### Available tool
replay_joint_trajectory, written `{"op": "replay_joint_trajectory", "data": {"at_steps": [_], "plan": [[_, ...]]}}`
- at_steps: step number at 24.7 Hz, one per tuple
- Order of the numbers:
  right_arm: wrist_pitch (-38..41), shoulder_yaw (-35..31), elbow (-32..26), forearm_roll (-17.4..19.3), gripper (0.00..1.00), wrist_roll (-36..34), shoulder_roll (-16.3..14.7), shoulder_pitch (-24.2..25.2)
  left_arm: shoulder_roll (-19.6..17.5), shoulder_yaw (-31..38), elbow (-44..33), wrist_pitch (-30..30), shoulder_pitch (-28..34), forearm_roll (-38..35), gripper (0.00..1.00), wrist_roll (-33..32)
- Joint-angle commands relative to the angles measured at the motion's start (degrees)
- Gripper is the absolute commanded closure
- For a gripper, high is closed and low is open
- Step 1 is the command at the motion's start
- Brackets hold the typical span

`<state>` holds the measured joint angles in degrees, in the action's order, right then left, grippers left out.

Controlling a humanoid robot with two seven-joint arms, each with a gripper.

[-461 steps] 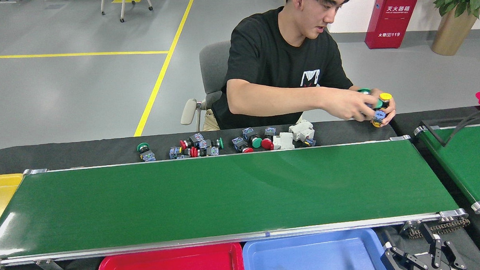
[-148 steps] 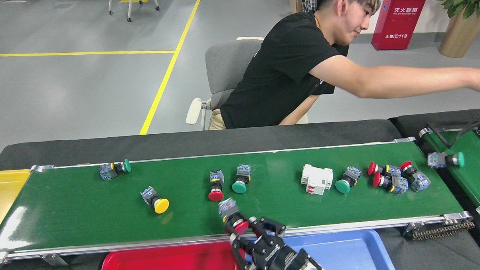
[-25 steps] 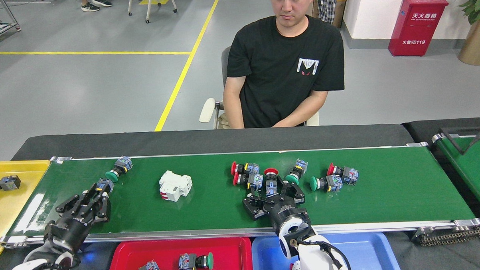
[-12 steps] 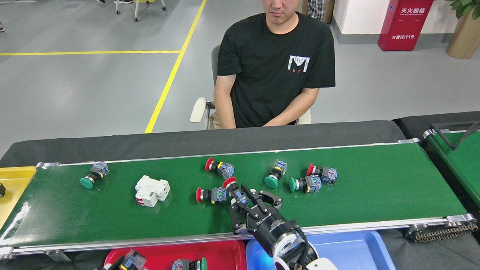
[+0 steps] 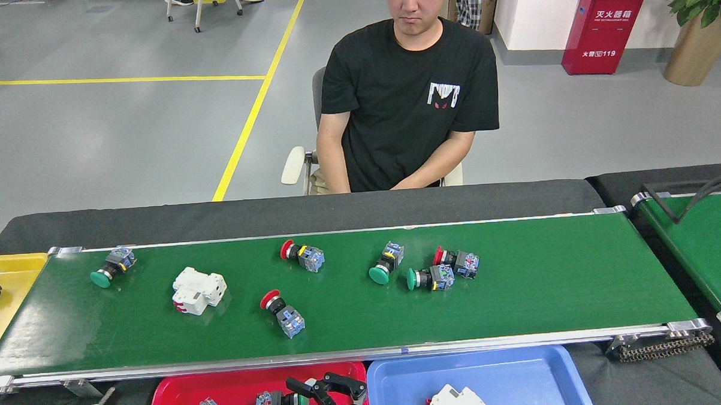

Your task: Pick switch part from conveyor to tray

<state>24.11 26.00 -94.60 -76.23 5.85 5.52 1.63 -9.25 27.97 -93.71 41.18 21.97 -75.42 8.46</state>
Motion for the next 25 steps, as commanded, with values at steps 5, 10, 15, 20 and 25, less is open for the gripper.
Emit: {"op": "replay_joint_trajectory", "data": {"at_steps": [5,10,15,20,25], "plan": [[-16.71,-15.01,-5.59,0.03,0.00,-8.47,0.19,9.45,-2.17,0.77,1.95,-0.66,-1.75,-0.17,0.00,0.24],[-24.28,-20.64,-5.42,-0.15,0.00,-12.17,-2.09,12.70,-7.80,0.42,10.30,-0.84,-11.06,-5.00,0.00,0.68],[-24.28,-21.52,-5.07,-0.06,0.00,-12.17,-3.50,13.93,-13.42,-4.41,25.94,-0.23,-23.72,-8.34,0.00,0.85],[-24.19,-21.52,-4.89,0.03,0.00,-12.17,-4.20,14.11,-15.62,-9.34,34.74,-0.31,-30.05,-8.34,0.00,1.82],[-24.19,-21.43,-4.10,0.03,0.00,-12.17,-4.55,14.28,-15.80,-11.27,38.60,-0.40,-33.39,-8.43,0.00,1.82]]}}
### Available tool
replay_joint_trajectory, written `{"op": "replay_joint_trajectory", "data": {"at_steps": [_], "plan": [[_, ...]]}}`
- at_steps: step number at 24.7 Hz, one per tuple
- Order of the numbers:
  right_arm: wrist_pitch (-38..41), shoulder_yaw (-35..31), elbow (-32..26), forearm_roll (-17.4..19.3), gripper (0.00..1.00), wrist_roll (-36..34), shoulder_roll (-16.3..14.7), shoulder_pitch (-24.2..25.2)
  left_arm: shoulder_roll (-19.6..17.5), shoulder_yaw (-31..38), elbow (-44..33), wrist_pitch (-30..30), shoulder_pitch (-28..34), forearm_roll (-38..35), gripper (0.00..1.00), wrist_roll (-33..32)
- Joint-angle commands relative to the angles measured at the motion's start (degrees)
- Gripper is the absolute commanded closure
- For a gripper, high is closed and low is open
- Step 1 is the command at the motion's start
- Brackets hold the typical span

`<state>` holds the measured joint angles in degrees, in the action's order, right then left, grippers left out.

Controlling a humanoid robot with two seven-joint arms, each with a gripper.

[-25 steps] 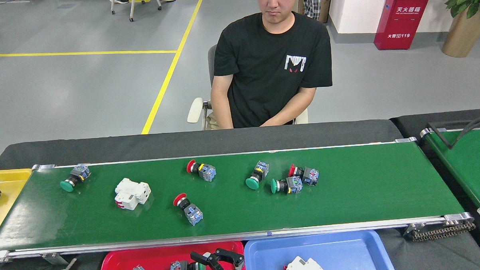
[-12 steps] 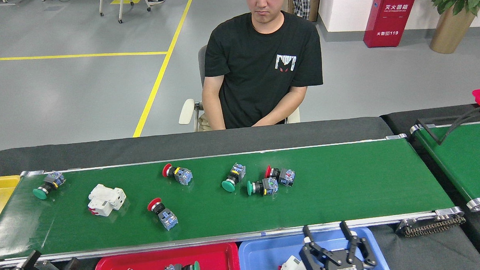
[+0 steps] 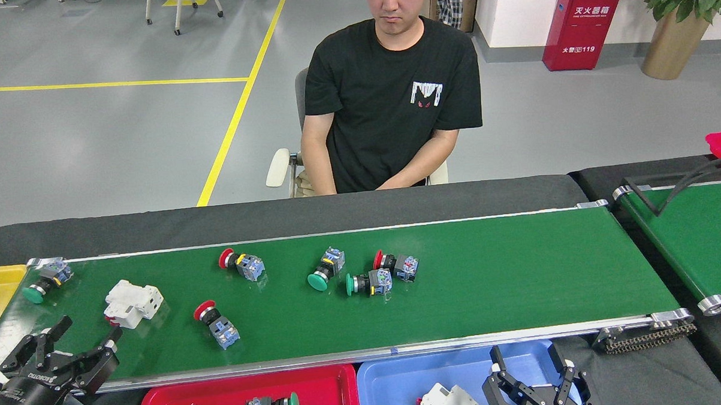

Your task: Pick switch part from conveyor to tray

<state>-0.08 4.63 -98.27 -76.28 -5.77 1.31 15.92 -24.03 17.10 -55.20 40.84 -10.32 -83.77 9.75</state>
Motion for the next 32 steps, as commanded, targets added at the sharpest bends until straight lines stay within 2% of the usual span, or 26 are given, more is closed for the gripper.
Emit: {"op": "replay_joint_trajectory", "data": {"at_steps": [1,6,8,9,10,12,15,20,24,29,32], "plan": [[-0.01,-0.06,-0.35,0.08,0.00,-0.65,-0.44,0.07,-1.02,-0.93,0.79,-0.15,-1.64,-0.08,0.00,0.53],[0.25,-0.06,-0.17,0.17,0.00,-0.56,-0.44,-0.10,-0.49,-1.54,5.98,-0.68,-5.42,-0.17,0.03,0.53],[0.25,-0.06,-0.26,0.08,0.00,-0.56,-0.52,-0.01,-0.58,-2.07,8.35,-1.91,-7.26,-0.17,0.11,0.53],[0.25,-0.06,-0.17,0.08,0.00,-0.56,-0.52,-0.01,-0.58,-2.16,9.23,-2.52,-7.88,-0.17,0.19,0.53],[0.25,-0.06,-0.08,0.17,0.00,-0.56,-0.79,-0.01,-0.58,-2.42,10.20,-2.61,-8.49,-0.17,0.32,0.53],[0.25,-0.15,0.18,0.17,0.00,-0.65,-1.93,-0.01,-1.02,-4.35,10.72,-1.56,-8.67,0.09,0.70,0.53],[0.16,-0.15,0.53,0.26,0.00,-0.56,-2.02,-0.10,-0.75,-5.76,11.16,-1.12,-8.32,0.36,0.84,0.79],[-0.01,-1.56,0.44,0.26,0.00,-0.56,-2.90,-0.28,-0.58,-5.76,10.90,-1.12,-7.26,0.10,0.90,2.55],[0.16,-1.82,0.27,0.26,0.00,0.23,-5.36,-0.37,-0.40,-5.76,7.73,-0.50,-6.56,0.80,0.94,2.55],[0.43,-4.02,0.18,0.52,0.00,0.85,-7.20,-0.89,0.13,-5.76,-3.51,0.29,-4.36,5.63,0.96,1.76],[0.43,-4.72,0.00,2.19,0.00,3.22,-7.91,-1.68,4.96,-5.76,-11.69,-0.06,-1.02,5.46,0.96,-0.61]]}}
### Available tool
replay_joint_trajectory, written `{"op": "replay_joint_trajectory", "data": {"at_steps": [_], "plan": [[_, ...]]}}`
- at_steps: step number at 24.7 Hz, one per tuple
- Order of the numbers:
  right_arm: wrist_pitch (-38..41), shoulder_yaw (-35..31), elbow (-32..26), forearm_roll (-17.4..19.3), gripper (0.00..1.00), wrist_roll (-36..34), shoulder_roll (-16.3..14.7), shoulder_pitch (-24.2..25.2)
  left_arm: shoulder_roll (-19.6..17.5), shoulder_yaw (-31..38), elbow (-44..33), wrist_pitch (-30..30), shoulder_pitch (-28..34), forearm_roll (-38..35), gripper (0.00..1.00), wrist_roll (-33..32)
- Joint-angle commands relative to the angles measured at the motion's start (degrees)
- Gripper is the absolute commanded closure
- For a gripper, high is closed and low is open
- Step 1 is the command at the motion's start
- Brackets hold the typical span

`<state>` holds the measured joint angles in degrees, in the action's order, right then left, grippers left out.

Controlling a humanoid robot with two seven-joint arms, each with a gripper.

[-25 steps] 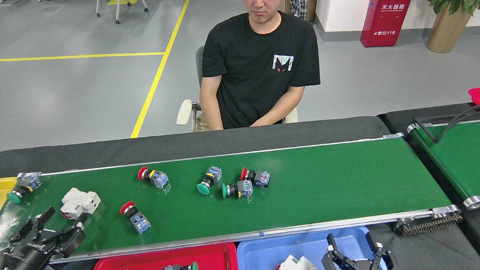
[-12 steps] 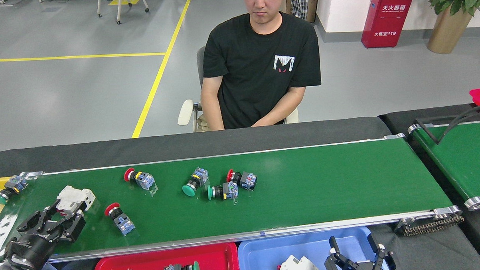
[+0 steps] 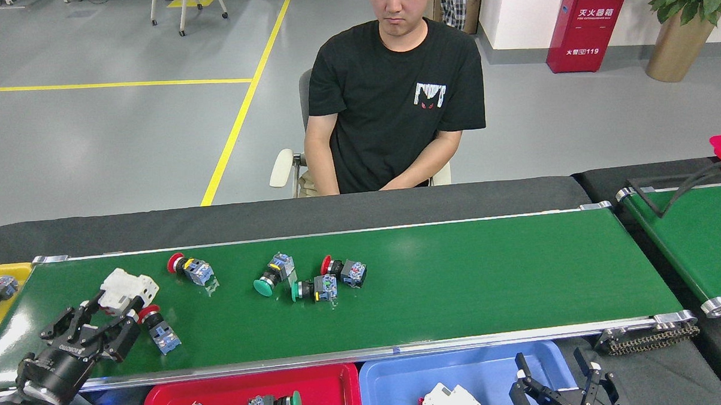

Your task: Pick switch part from conveyor to tray

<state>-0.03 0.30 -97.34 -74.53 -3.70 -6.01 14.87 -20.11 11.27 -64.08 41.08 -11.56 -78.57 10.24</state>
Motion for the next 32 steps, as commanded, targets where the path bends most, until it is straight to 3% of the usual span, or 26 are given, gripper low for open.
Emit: {"op": "replay_joint_trajectory", "data": {"at_steps": [1,4,7,12,14,16,17,18,19,20,26,28,30,32], "plan": [[0.38,-0.39,-0.92,0.79,0.00,1.76,-1.02,-0.80,3.50,0.06,-6.84,-0.29,1.80,0.26,0.95,-3.11],[0.46,-0.48,-0.74,1.23,0.00,1.76,-1.99,-1.24,10.53,-0.81,-21.34,-0.29,9.18,-0.09,0.95,-8.04],[0.46,-0.48,-1.10,1.67,0.00,1.94,-2.16,-1.33,16.86,-8.64,-31.46,-0.47,14.90,-3.52,0.94,-11.91],[0.46,-2.06,-1.62,1.76,0.00,2.03,-3.57,-1.42,25.03,-17.25,-34.27,-1.17,18.94,-14.25,0.93,-12.17],[0.73,-2.33,-1.71,1.85,0.00,2.20,-3.74,-1.42,25.47,-21.29,-34.54,-1.17,20.44,-15.48,0.87,-12.26],[0.90,-3.03,-1.80,1.85,0.00,2.29,-3.74,-1.42,25.39,-24.46,-35.41,-1.35,22.72,-15.65,0.72,-12.35],[1.25,-3.38,-1.71,1.85,0.00,2.29,-3.83,-1.51,25.56,-25.60,-35.59,-2.05,23.51,-15.65,0.49,-12.43],[1.52,-3.47,-1.71,1.85,0.00,2.29,-3.83,-1.51,25.56,-26.04,-35.59,-3.11,23.60,-15.56,0.35,-12.43],[1.87,-3.64,-1.62,1.85,0.00,2.29,-3.74,-1.51,25.65,-26.30,-35.59,-5.12,23.78,-15.56,0.10,-12.35],[2.05,-3.73,-1.62,1.94,0.00,2.29,-3.74,-1.51,25.74,-26.92,-35.68,-6.27,23.78,-15.48,0.00,-12.26],[3.37,-3.73,-1.62,1.94,0.00,2.29,-3.66,-1.51,25.82,-28.41,-36.64,-7.77,24.04,-15.21,0.00,-11.91],[3.37,-3.82,-1.62,1.94,0.00,2.20,-3.66,-1.51,26.00,-27.62,-37.70,-11.02,24.39,-15.12,0.00,-11.64],[3.37,-3.82,-1.62,1.94,0.00,2.29,-3.66,-1.42,25.74,-23.05,-37.70,-16.99,24.57,-15.04,0.00,-10.85],[3.45,-3.73,-1.62,1.94,0.00,2.20,-3.66,-1.33,25.30,-13.22,-37.61,-18.84,24.57,-14.77,0.00,-8.04]]}}
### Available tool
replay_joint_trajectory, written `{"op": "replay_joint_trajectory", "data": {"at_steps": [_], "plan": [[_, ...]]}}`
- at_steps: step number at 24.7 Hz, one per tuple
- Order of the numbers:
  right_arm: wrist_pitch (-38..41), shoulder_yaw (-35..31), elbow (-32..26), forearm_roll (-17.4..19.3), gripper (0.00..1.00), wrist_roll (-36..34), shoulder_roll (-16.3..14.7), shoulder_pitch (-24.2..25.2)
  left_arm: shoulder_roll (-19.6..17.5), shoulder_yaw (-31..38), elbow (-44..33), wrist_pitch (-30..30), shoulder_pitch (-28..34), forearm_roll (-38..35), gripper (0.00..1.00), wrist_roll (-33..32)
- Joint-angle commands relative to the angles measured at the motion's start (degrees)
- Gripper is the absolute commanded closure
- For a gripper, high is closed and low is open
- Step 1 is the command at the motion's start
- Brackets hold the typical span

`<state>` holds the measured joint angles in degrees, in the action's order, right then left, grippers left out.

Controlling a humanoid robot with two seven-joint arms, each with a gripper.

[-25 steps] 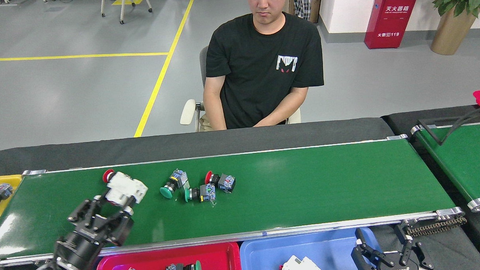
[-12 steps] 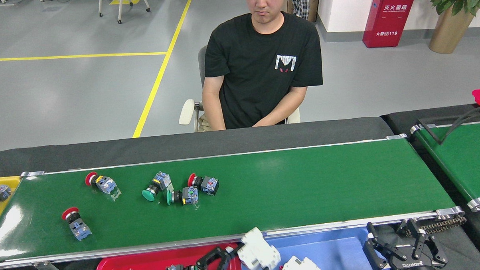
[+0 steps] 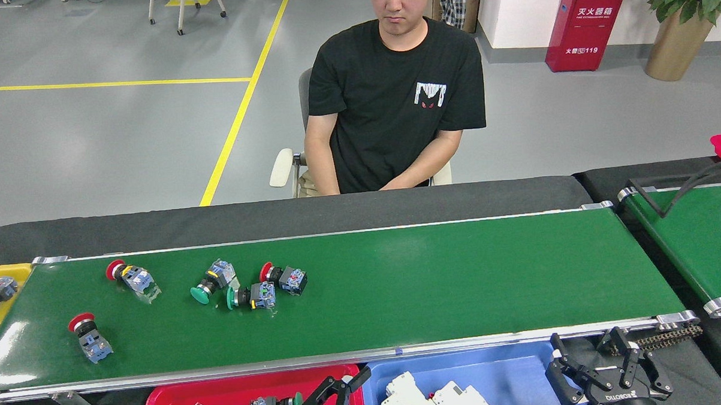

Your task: Pick switch part from conveyor to tray

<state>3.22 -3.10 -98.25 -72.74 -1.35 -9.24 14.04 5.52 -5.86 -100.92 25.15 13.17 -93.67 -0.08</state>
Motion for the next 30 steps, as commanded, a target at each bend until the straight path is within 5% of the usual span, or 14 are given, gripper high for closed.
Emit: {"op": "replay_joint_trajectory", "data": {"at_steps": [1,6,9,14,22,30], "plan": [[0.20,-0.32,-0.72,0.14,0.00,-0.14,-0.43,-0.51,-0.51,8.06,-0.77,-2.56,0.01,0.68,0.00,3.51],[0.47,-0.32,-0.89,0.14,0.00,-0.05,0.01,-0.60,-7.46,30.82,3.98,8.16,1.94,7.62,0.00,6.15],[0.38,-0.32,-0.80,0.14,0.00,-0.05,0.01,-0.68,-9.92,36.71,10.22,12.55,1.77,9.65,0.00,6.15],[0.38,-0.32,-0.80,0.14,0.00,0.03,0.10,-0.68,-14.40,36.71,14.52,13.08,0.01,9.65,0.00,6.15],[0.47,-0.15,-0.80,0.14,0.00,0.03,0.01,-0.60,-22.75,29.68,27.01,13.17,-12.12,9.56,0.00,6.24],[0.56,0.12,-0.72,0.06,0.00,0.03,-0.25,-0.68,-23.80,25.20,37.20,12.55,-21.70,9.12,0.00,6.32]]}}
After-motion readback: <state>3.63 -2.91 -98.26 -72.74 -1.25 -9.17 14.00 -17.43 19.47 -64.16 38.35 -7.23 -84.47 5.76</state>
